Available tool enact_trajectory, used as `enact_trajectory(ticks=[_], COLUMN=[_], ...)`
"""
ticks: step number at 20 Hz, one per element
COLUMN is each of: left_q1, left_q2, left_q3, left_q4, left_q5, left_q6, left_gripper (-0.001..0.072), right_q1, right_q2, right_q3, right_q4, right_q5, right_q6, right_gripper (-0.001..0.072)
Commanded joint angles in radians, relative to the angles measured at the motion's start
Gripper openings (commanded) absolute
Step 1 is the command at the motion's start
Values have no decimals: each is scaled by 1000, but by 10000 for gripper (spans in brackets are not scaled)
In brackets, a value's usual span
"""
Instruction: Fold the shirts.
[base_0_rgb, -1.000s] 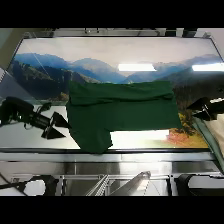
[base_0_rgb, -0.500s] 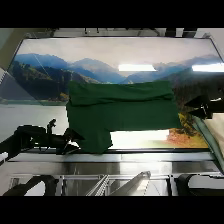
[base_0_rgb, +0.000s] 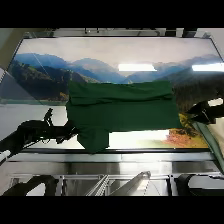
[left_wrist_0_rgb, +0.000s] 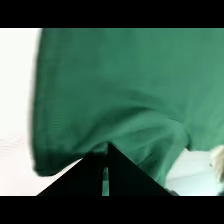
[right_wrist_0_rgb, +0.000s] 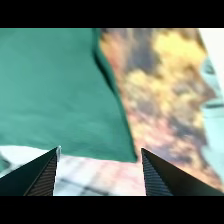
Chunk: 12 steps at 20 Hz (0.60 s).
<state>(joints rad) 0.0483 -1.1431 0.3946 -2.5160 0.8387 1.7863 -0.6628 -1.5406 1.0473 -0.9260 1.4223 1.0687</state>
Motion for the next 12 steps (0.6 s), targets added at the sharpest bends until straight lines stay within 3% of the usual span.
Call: enact_trajectory(ticks=[1,2,3,4,10,12], left_q1=[-4,-4,-4,-4,-4,-4], left_q2=[2,2,2,2,2,2], left_q3=[11,11,11,11,11,11], left_q4=[-15,-16,-16,-16,-16,-16], left_q5=[29,36,38,38,51,52], left_q6=[23,29,29,29,29,29], left_gripper=[32,32,32,32,31,32], right_q1=[-2,-1,2,8,80,93], right_q2=[-23,-40,-60,-77,-140,-140], right_q3=[-32,-42,-57,-74,-116,-116], right_q4=[-60,-58,-58,-57,39,105], right_q5=[-8,-13,-19,-29,-55,-52], right_q6=[-63,-63,-64,-69,-121,-135], right_gripper=[560,542,431,413,409,234])
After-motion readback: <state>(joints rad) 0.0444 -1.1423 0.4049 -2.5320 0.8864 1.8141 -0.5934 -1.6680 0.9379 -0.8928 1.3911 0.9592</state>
